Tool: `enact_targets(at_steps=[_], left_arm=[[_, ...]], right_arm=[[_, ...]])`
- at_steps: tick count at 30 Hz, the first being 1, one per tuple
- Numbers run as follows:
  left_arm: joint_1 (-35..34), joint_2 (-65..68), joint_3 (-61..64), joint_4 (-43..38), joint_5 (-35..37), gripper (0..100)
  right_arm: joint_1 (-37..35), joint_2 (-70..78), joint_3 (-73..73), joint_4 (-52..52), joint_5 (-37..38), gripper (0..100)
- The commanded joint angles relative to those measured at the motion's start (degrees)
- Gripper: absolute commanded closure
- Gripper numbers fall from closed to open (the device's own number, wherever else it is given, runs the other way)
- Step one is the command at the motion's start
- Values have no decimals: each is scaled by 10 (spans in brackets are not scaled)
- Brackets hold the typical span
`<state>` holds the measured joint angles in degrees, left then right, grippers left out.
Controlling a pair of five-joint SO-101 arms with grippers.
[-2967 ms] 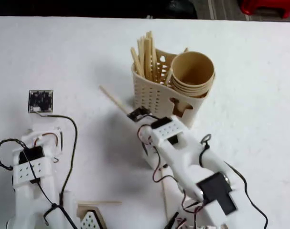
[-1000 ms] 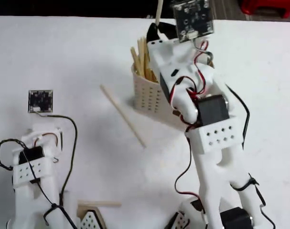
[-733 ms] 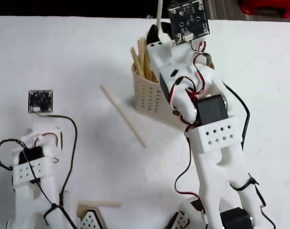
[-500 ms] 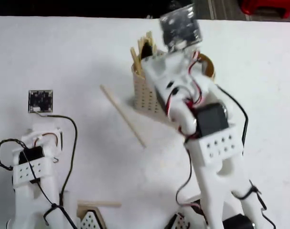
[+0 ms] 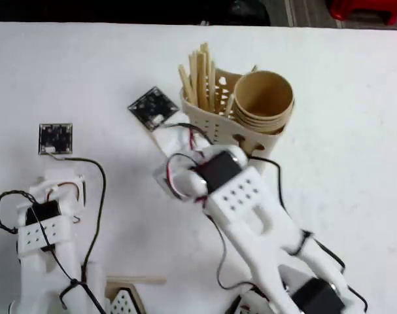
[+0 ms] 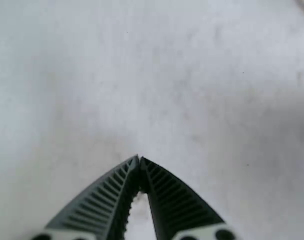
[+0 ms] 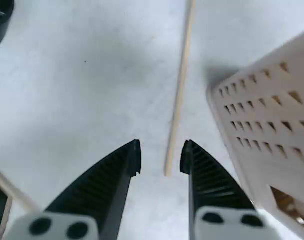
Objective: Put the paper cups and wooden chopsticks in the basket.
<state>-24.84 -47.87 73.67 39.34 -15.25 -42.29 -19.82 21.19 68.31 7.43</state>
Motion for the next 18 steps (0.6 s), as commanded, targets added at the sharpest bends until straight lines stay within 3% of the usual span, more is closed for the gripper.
enact_targets(at_steps=[1, 11, 18], left_arm=[[-5, -17, -4, -13, -7, 976], [-5, -17, -4, -13, -7, 976], [-5, -17, -4, -13, -7, 976]], right_arm=[[-5, 52, -1, -52, 7, 858], [-2, 218, -4, -220, 66, 860], [27, 315, -90, -233, 63, 861]])
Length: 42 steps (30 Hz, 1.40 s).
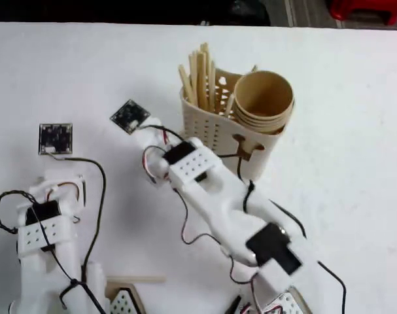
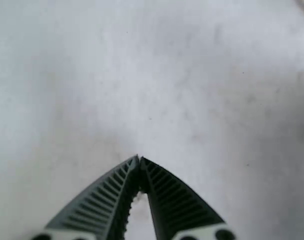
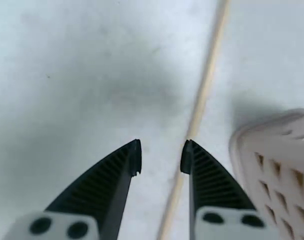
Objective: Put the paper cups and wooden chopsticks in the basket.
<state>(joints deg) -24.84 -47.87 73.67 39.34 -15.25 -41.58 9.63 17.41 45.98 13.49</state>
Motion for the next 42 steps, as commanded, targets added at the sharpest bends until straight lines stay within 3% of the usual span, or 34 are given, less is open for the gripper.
enact_targets(at_steps=[1, 12, 15, 28, 42], left_arm=[[-5, -17, -4, -13, -7, 976], [-5, -17, -4, -13, -7, 976], [-5, -17, -3, -22, -7, 976], [-5, -17, -2, -27, -7, 976], [-5, -17, -2, -26, -7, 976]], right_arm=[[23, 37, -67, -9, 2, 861], [28, 183, -169, 7, 2, 891], [28, 205, -212, 53, 6, 990], [31, 235, -444, 376, -5, 981], [28, 227, -727, 524, -116, 981]])
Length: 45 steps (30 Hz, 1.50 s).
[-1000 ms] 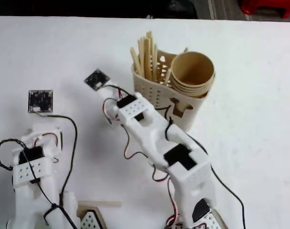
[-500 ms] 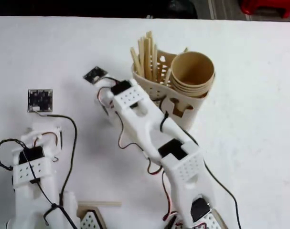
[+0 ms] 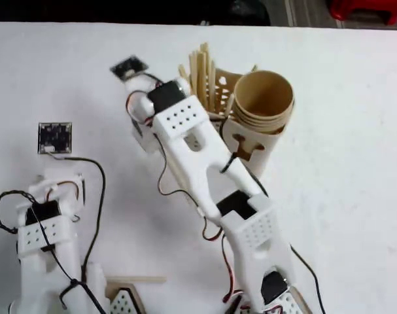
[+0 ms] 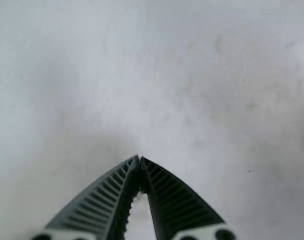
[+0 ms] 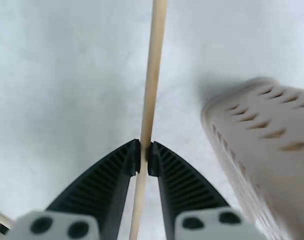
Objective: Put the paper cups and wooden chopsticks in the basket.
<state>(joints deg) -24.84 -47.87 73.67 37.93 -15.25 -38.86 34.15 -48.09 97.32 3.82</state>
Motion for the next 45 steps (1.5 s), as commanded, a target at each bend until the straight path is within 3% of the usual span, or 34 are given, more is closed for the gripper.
enact_targets(at_steps=[1, 16, 31, 39, 45], left_arm=[[-5, -17, -2, -12, -7, 976], [-5, -17, -2, -11, -7, 976], [-21, -17, -2, -12, -7, 976], [-21, -17, -2, -12, -7, 976], [-20, -17, -2, -13, -7, 976]], right_arm=[[0, -29, -86, 11, -23, 981], [6, -259, -251, 3, -24, 981], [70, -316, -287, 14, -55, 981], [48, -437, -38, 8, -45, 981], [113, -534, 143, -175, -45, 981]])
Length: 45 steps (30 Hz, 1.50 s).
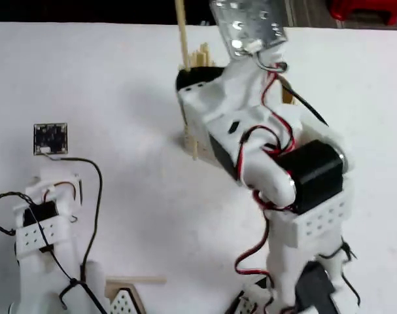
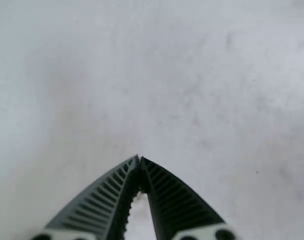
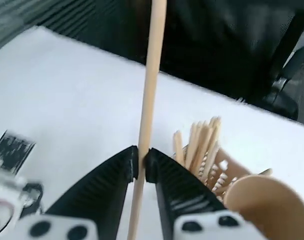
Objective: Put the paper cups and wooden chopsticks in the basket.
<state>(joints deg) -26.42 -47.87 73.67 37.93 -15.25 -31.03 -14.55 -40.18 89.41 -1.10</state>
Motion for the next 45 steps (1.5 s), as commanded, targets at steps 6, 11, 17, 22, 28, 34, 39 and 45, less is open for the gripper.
enact_targets(at_steps=[6, 11, 17, 22, 28, 34, 39, 45], left_arm=[[-4, -17, -2, -13, -7, 976], [-4, -17, -2, -13, -7, 976], [-4, -17, -2, -13, -7, 976], [-4, -17, -2, -13, -7, 976], [-4, -17, -2, -13, -7, 976], [-4, -17, -2, -13, -7, 976], [-4, -17, -2, -13, -7, 976], [-4, -17, -2, -13, -7, 976]], right_arm=[[75, -73, 202, -272, 2, 981], [77, -73, 300, -393, 5, 981], [92, -73, 399, -506, 5, 981], [107, -73, 456, -566, 6, 981], [114, -73, 483, -588, 6, 976], [112, -100, 478, -518, 6, 845], [95, -185, 478, -406, 6, 919], [40, -291, 591, -291, 6, 974]])
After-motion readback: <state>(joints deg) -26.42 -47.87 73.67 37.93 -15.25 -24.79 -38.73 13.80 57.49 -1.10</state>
